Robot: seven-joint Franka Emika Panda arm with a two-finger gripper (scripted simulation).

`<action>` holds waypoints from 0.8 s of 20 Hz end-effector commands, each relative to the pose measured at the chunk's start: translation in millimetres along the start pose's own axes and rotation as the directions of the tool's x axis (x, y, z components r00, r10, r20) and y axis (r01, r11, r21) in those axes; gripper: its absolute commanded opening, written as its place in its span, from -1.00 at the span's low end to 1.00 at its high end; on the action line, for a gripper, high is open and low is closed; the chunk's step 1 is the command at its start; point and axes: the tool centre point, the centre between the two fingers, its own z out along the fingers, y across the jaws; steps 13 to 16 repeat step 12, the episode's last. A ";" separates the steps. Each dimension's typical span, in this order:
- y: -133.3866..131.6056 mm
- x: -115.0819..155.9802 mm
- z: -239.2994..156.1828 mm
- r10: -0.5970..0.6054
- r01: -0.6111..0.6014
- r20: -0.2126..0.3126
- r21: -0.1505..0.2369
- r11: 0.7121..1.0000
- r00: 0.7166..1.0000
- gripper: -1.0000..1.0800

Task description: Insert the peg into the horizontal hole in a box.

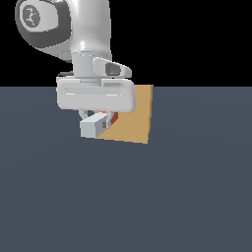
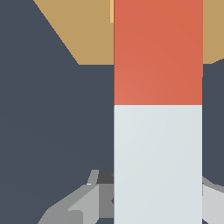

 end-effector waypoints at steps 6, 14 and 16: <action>0.6 54.3 -1.9 -0.001 0.001 -0.002 -0.004 1.000 1.000 -1.00; 1.4 68.8 -2.1 -0.001 0.001 -0.002 -0.004 1.000 1.000 -1.00; 1.4 68.8 -2.1 -0.001 0.001 -0.002 -0.004 1.000 1.000 -1.00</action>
